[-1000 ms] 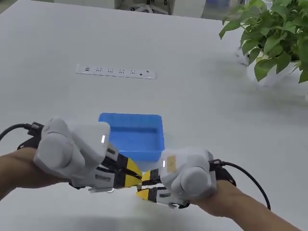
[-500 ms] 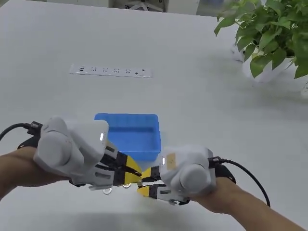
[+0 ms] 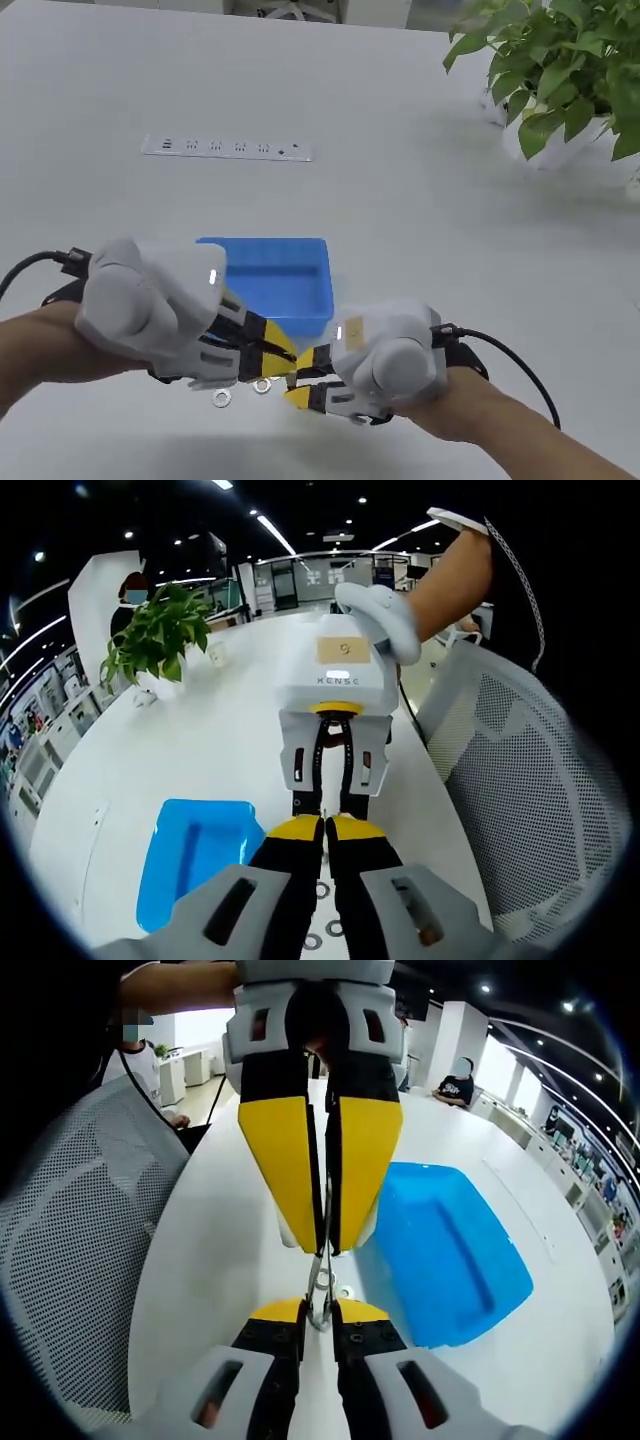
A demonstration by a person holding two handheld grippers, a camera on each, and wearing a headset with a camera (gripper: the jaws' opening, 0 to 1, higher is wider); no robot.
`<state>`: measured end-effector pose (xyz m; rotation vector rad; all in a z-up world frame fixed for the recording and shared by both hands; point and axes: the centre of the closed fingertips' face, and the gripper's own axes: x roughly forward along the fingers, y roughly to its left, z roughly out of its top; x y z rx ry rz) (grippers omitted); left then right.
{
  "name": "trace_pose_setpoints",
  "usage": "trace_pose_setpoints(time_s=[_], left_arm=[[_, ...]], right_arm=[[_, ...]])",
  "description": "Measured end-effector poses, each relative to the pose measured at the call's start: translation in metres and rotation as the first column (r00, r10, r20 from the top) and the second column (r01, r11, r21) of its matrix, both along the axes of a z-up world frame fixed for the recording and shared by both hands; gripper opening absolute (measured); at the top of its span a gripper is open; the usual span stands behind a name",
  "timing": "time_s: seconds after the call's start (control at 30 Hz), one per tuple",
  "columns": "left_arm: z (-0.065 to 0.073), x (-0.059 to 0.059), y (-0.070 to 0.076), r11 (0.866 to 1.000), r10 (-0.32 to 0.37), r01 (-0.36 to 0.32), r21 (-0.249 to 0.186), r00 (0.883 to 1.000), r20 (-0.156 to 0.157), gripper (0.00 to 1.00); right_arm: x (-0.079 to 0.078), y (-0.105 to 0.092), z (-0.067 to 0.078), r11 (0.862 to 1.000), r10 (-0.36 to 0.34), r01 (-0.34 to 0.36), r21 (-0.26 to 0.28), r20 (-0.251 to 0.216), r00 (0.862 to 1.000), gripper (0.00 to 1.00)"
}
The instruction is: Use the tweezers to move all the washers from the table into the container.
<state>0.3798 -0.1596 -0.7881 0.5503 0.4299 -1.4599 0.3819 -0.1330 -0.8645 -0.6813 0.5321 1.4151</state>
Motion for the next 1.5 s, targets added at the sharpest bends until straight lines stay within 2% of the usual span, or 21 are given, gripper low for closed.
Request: trace_pose_setpoints(time_s=[0.13, 0.4, 0.7, 0.93, 1.27, 1.5], left_arm=[[0.000, 0.004, -0.003, 1.000, -0.008, 0.008, 0.006, 1.000, 0.003, 0.06], [-0.001, 0.001, -0.006, 0.999, -0.033, 0.033, 0.005, 0.999, -0.004, 0.06], [-0.002, 0.002, -0.005, 0.999, -0.031, 0.031, 0.007, 0.999, -0.008, 0.06], [-0.001, -0.001, -0.004, 0.999, -0.036, 0.036, 0.018, 0.999, -0.007, 0.06], [0.012, 0.001, -0.001, 0.999, -0.031, 0.031, 0.010, 1.000, 0.006, 0.06], [0.025, 0.003, 0.002, 1.000, -0.023, 0.023, 0.004, 0.999, 0.026, 0.06]], right_arm=[[0.002, -0.001, -0.001, 1.000, -0.009, 0.009, -0.004, -0.006, 1.000, 0.13], [0.001, -0.002, -0.001, 1.000, -0.022, 0.022, -0.001, -0.030, 0.999, 0.11], [0.001, -0.002, -0.001, 1.000, -0.029, 0.029, -0.003, -0.052, 0.998, 0.10], [-0.001, -0.003, 0.000, 1.000, -0.018, 0.017, -0.013, -0.041, 0.999, 0.10], [0.002, 0.000, 0.012, 1.000, -0.017, 0.017, -0.007, -0.034, 0.999, 0.10], [0.006, 0.003, 0.026, 1.000, -0.012, 0.012, -0.006, -0.009, 1.000, 0.10]])
